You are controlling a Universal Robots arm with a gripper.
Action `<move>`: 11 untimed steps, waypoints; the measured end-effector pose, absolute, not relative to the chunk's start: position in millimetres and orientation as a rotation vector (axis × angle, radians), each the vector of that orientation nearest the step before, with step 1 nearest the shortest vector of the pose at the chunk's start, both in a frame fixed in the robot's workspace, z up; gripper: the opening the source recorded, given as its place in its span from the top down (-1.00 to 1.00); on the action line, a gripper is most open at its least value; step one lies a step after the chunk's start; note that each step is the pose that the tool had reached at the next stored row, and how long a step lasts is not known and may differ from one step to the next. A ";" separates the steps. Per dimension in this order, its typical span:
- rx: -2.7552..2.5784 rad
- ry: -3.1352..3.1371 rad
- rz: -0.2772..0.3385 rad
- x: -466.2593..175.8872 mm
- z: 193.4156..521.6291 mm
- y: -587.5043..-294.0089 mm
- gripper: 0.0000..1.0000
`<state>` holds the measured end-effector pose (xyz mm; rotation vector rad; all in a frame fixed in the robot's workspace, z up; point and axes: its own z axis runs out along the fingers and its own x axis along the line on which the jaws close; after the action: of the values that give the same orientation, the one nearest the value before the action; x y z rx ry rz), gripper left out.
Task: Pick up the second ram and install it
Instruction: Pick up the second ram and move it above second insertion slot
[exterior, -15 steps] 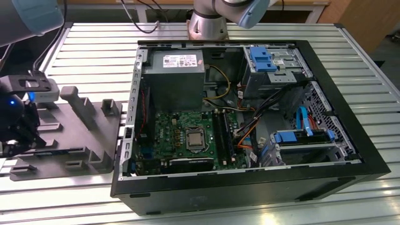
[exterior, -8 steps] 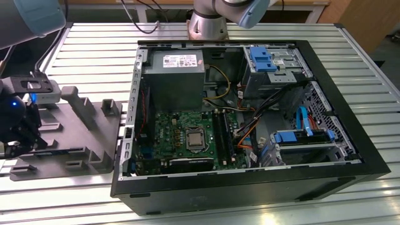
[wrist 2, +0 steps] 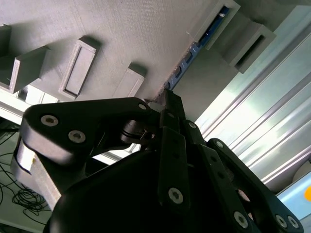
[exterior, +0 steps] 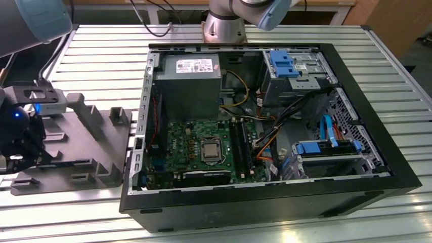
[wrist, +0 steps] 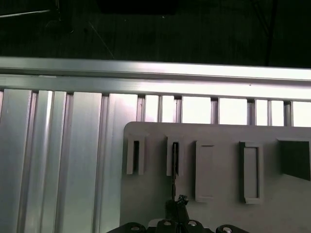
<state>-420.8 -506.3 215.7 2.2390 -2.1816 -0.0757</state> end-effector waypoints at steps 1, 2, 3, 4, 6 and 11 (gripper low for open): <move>2.239 -2.182 -0.076 -420.7 215.1 -506.5 0.79; 2.239 -2.181 -0.076 -420.8 214.6 -506.7 0.79; 2.239 -2.181 -0.076 -420.8 214.1 -506.8 0.79; 2.239 -2.181 -0.076 -420.8 213.6 -506.9 0.79; 2.239 -2.181 -0.076 -420.7 212.4 -507.2 0.79; 2.239 -2.182 -0.076 -420.8 212.0 -507.3 0.79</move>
<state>-420.8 -507.3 212.0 2.2390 -2.1816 -0.0760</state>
